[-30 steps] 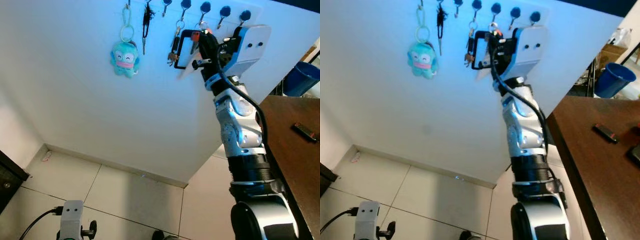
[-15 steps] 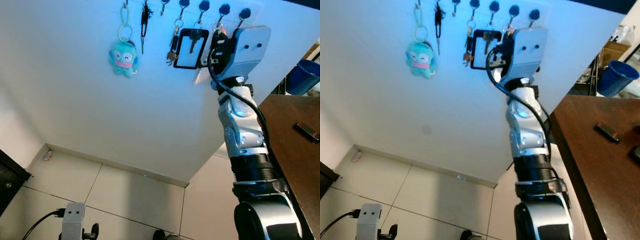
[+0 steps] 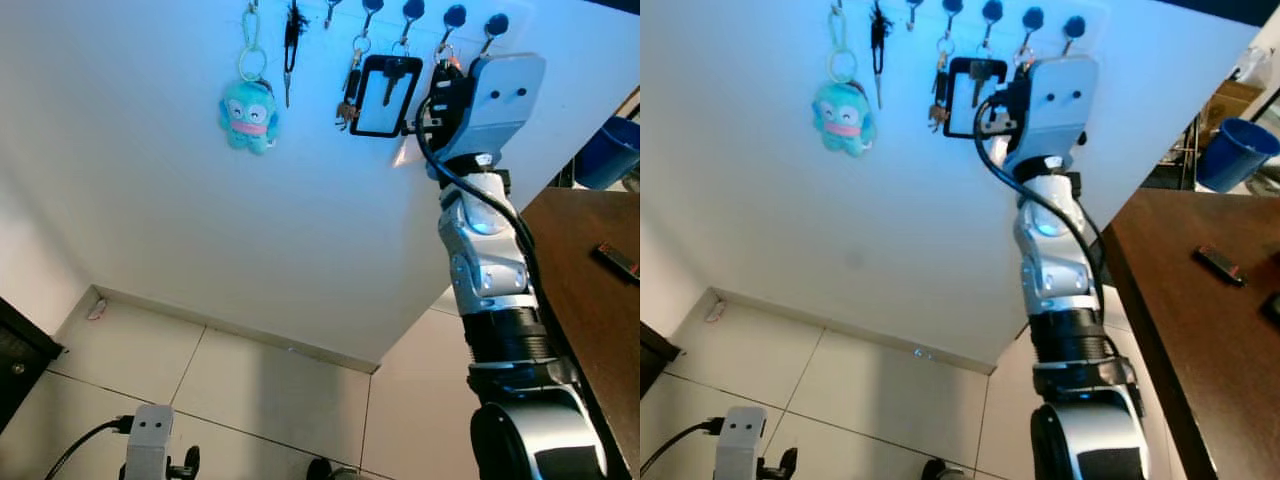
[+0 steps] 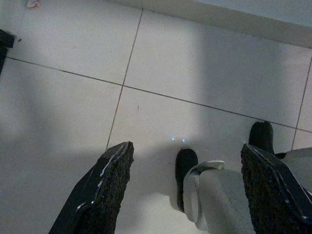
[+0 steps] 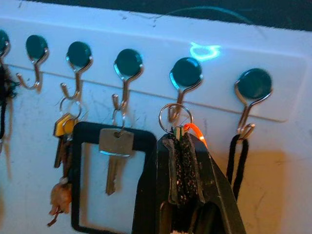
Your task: Hang keys on a hook
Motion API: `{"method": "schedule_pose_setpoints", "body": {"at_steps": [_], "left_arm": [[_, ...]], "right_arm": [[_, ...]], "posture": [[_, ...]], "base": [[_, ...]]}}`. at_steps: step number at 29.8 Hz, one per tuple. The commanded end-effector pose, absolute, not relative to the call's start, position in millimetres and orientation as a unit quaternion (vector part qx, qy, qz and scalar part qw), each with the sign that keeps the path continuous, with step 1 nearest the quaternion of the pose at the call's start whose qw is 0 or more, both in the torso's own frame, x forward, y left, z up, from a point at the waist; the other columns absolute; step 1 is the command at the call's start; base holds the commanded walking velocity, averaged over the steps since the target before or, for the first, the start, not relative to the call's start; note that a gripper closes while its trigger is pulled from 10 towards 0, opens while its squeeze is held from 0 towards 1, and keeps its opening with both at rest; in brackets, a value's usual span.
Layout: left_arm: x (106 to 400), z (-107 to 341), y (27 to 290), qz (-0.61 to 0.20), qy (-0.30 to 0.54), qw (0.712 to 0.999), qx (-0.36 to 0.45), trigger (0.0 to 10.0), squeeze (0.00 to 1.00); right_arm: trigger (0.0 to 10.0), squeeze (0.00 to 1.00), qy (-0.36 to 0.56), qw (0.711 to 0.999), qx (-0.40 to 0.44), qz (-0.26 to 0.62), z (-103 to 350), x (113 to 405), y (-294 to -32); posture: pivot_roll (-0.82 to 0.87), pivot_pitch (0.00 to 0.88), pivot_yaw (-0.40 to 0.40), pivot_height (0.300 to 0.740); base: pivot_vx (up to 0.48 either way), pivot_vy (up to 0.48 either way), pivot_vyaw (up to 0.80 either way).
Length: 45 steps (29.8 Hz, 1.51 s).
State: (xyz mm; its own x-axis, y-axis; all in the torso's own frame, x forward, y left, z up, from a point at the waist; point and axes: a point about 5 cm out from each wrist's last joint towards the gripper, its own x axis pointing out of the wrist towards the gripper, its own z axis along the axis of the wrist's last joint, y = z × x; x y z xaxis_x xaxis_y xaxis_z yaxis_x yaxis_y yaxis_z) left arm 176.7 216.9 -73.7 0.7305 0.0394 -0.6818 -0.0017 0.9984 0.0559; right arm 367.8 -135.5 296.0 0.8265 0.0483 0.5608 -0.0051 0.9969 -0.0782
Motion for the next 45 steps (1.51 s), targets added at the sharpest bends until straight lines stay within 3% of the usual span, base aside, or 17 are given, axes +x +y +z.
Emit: {"method": "schedule_pose_setpoints", "body": {"at_steps": [1, 30, 40, 43, 44, 45], "left_arm": [[167.6, -79.1, 212.6, 0.003, 0.383, 0.924, 0.023, 10.0, 0.0], [167.3, -79.6, 210.7, 0.001, 0.383, 0.923, 0.024, 10.0, 0.0], [167.7, -79.8, 209.6, 0.002, 0.384, 0.923, 0.022, 10.0, 0.0], [167.8, -79.8, 209.5, 0.002, 0.384, 0.923, 0.022, 10.0, 0.0], [167.7, -79.9, 209.5, 0.003, 0.384, 0.923, 0.021, 10.0, 0.0], [167.7, -79.9, 209.5, 0.003, 0.384, 0.923, 0.021, 10.0, 0.0]], "right_arm": [[10.0, 0.0, -0.307, 0.951, -0.037, 0.004, 302.0, 366.8, -140.3], [10.0, 0.0, -0.277, 0.958, -0.055, 0.042, 296.0, 372.4, -127.2], [10.0, 0.0, -0.222, 0.97, -0.09, 0.03, 279.4, 380.6, -127.9], [10.0, 0.0, -0.222, 0.972, -0.064, 0.039, 276.4, 380.3, -128.2], [10.0, 1.0, -0.224, 0.972, -0.055, 0.038, 276.3, 379.6, -129.2], [10.0, 1.0, -0.224, 0.972, -0.055, 0.038, 276.3, 379.6, -129.2]], "posture": [[0.15, 0.102, -0.034, 0.74], [0.15, 0.093, -0.048, 0.74], [0.15, 0.096, -0.049, 0.74], [0.15, 0.097, -0.049, 0.74], [0.15, 0.097, -0.048, 0.74], [0.15, 0.097, -0.048, 0.74]], "base": [[0.0, 0.0, 0.0], [0.0, 0.0, 0.0], [0.0, 0.0, 0.0], [0.0, 0.0, 0.0], [0.0, 0.0, 0.0], [0.0, 0.0, 0.0]]}}
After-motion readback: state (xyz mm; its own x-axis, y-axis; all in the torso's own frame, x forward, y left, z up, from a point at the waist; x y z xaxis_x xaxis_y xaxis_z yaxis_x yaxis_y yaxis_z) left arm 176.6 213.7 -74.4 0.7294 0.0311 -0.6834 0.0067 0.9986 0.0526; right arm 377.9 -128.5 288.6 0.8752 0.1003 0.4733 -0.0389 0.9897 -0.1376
